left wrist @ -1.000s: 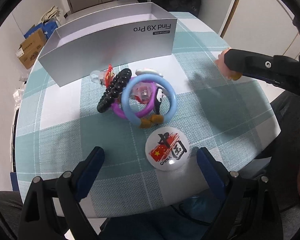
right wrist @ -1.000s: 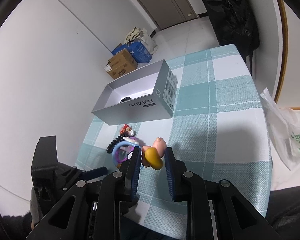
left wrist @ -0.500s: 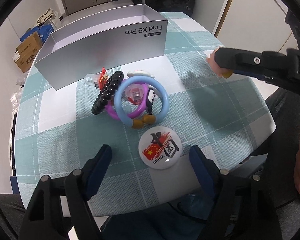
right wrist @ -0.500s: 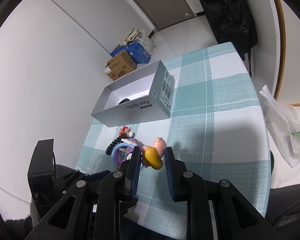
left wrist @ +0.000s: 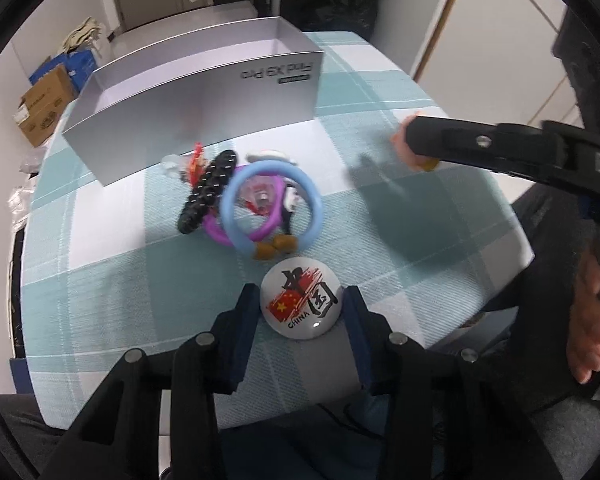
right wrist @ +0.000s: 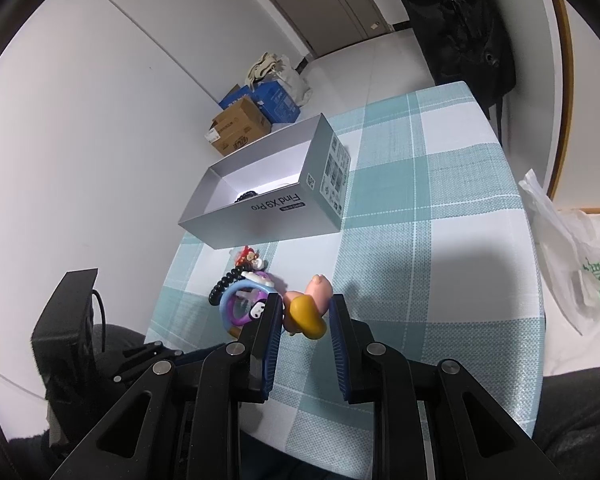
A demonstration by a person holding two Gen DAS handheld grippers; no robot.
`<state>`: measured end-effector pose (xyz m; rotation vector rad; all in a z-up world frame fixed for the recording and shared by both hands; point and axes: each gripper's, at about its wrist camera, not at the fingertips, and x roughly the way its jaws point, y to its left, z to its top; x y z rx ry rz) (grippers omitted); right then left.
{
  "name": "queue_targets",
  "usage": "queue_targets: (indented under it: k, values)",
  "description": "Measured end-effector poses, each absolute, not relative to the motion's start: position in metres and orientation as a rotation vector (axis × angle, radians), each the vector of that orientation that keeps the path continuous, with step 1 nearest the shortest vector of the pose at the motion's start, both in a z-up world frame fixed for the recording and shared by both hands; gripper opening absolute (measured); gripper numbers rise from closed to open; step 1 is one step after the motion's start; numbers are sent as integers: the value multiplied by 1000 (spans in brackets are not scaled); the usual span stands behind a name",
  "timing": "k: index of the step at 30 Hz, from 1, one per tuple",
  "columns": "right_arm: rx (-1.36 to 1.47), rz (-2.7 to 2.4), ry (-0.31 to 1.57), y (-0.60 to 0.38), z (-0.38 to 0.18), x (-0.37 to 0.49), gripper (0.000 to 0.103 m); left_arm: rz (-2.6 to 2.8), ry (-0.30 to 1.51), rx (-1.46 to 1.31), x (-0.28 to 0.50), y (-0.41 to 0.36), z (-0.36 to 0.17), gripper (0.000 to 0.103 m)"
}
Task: Organize jewelry
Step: 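Grasp the white CHINA badge with the left gripper while the right gripper holds the figurine, then lower the badge into the box with the left gripper while the right releases the figurine there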
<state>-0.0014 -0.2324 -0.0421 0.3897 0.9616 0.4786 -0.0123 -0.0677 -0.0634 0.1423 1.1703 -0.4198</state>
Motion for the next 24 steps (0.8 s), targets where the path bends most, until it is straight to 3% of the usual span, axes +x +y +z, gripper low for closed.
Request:
queue_targets:
  k: [24]
  values:
    - [447,583,853,-220,-2,20,23,-430,975,-111,36,-11,20,37]
